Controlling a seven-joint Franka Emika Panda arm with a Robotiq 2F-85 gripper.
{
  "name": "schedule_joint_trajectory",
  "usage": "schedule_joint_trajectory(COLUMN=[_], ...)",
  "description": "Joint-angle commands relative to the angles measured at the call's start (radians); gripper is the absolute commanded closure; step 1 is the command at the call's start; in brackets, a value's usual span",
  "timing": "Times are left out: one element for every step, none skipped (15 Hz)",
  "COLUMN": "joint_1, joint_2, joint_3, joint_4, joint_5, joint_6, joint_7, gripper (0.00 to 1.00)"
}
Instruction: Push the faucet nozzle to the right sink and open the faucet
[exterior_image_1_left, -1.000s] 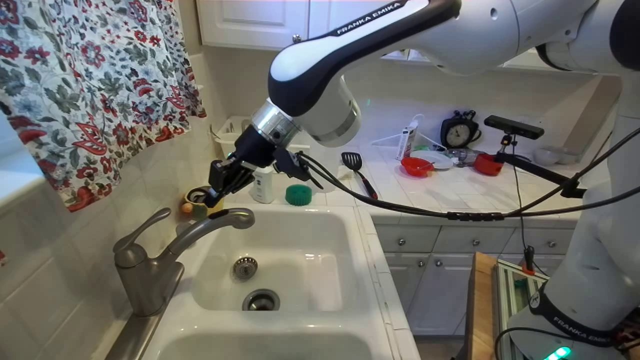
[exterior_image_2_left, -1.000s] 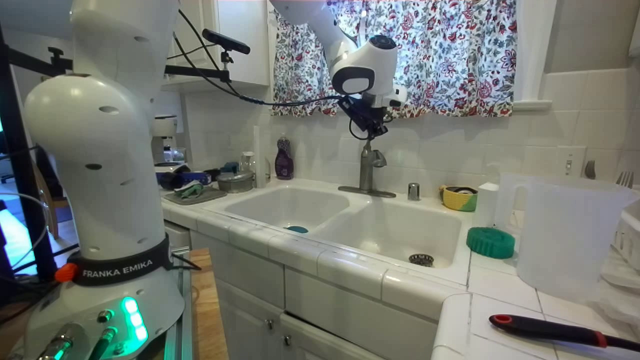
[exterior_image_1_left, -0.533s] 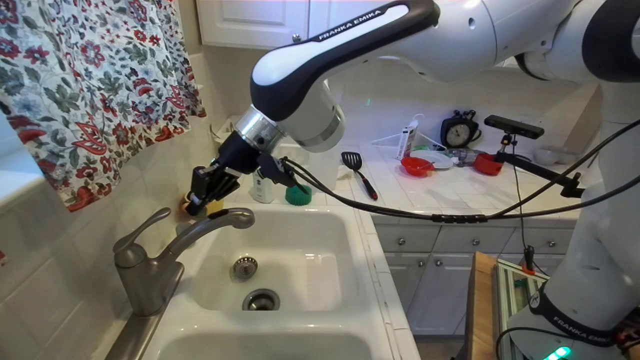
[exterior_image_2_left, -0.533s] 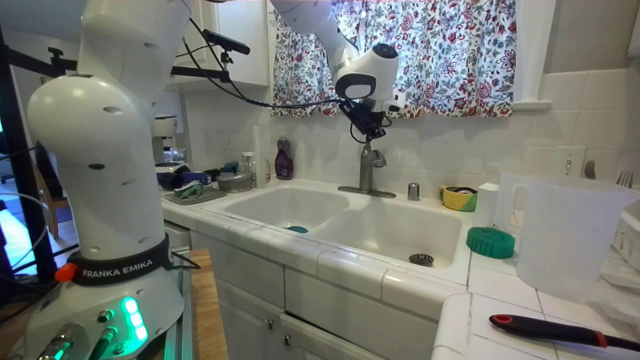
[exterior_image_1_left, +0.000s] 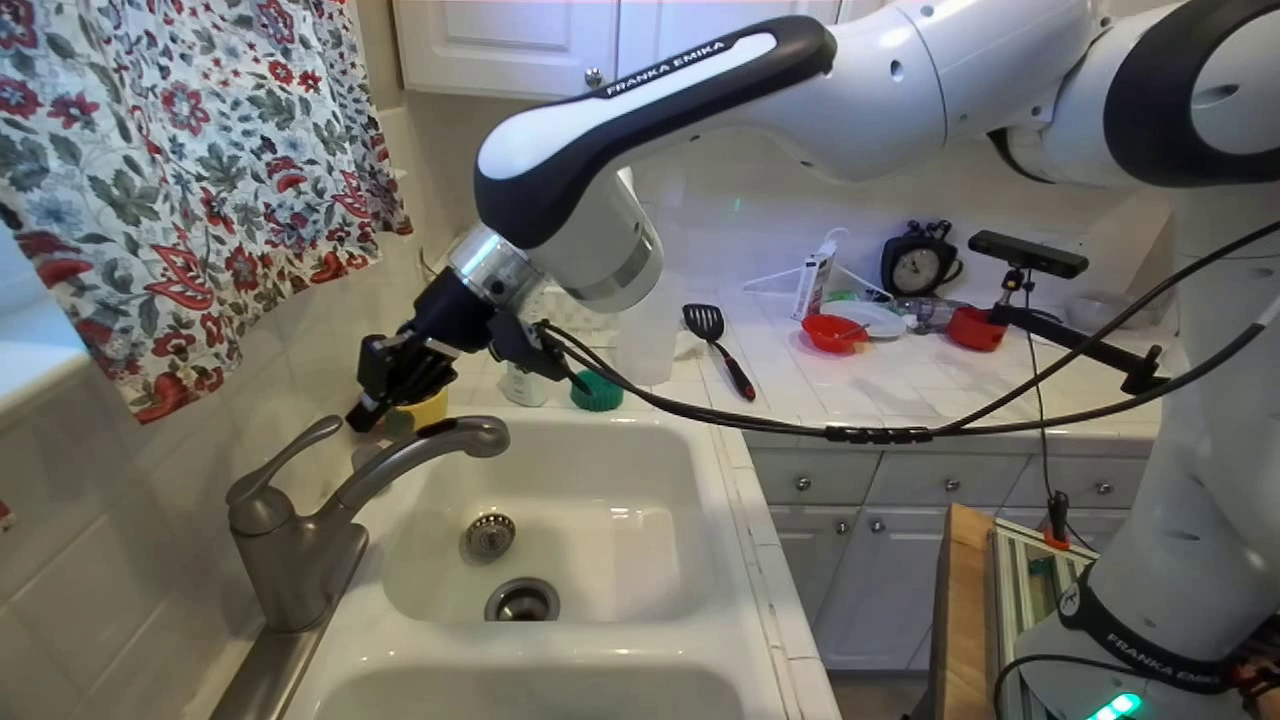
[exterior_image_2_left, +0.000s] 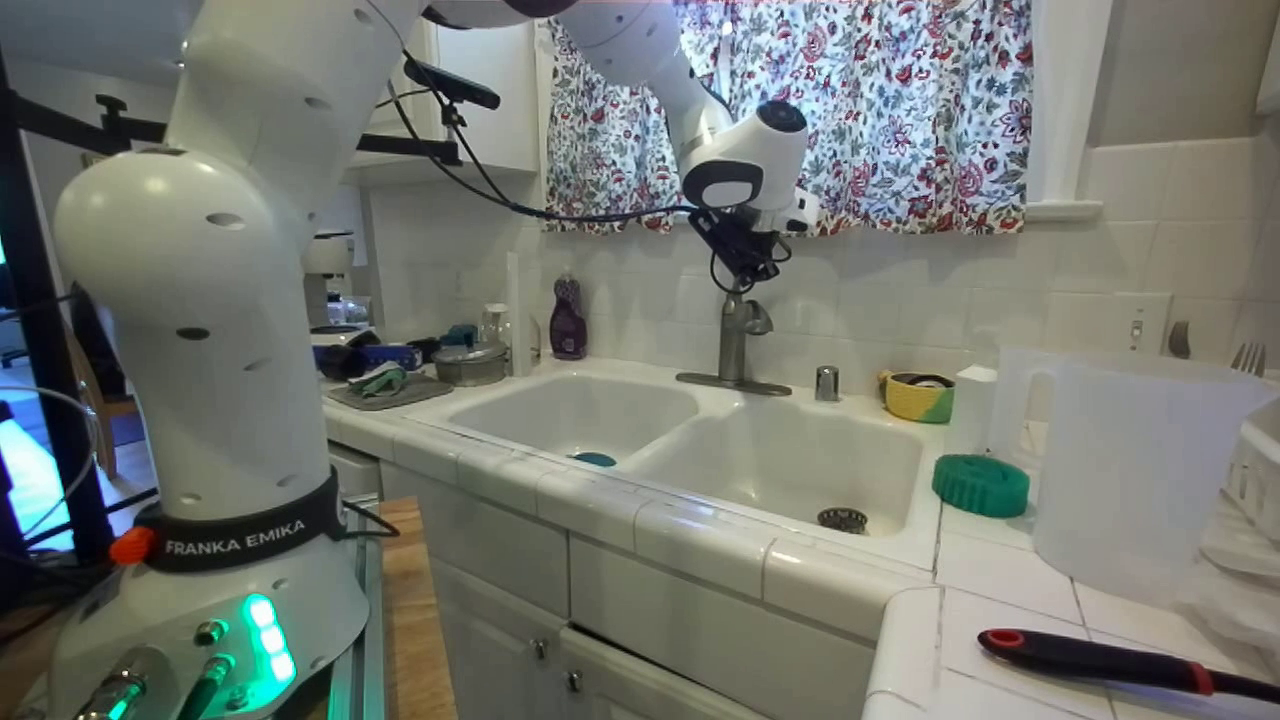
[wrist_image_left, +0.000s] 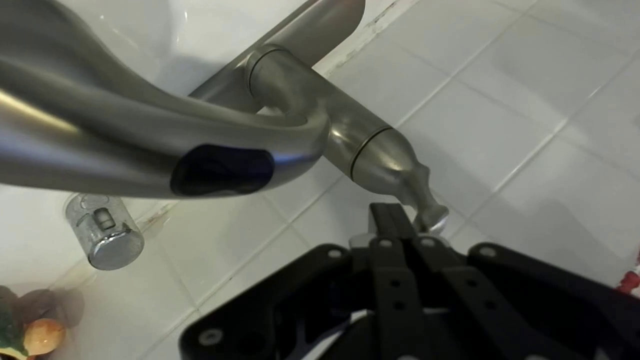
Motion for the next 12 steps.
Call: schedule_joint_trajectory(joint_1=[-0.008,-0.007,-0.006,-0.005,-0.005,-0.005,-0.002,-0.004,-0.006,-0.009,-0.012,-0.019], joint_2=[0.060,0.066,0.070,0.071,0.070,0.069,0.065,0.062,0.059,0.058,0.058,0.056], joint_3=[0.022,0.024,0.026,0.028,0.029,0.032,0.030,0.032,0.034,0.039,0.043,0.053], joint_4=[0.075,0.084,0.089,0.091,0.091,0.092,0.086,0.083,0.081,0.080,0.081,0.081], joint_5=[0.039,0.037,0.034,0.030,0.028,0.029,0.025,0.029,0.033,0.040,0.045,0.057], joint_6=[0.009,0.007,0.001,-0.004,-0.009,-0.013,-0.011,-0.011,-0.011,-0.007,-0.008,-0.009], joint_7=[-0.031,-0.028,-0.025,-0.023,-0.017,-0.014,-0.005,-0.004,-0.005,-0.011,-0.017,-0.032], gripper=[1.00,1.00,1.00,1.00,1.00,1.00,1.00,1.00,1.00,1.00,1.00,1.00])
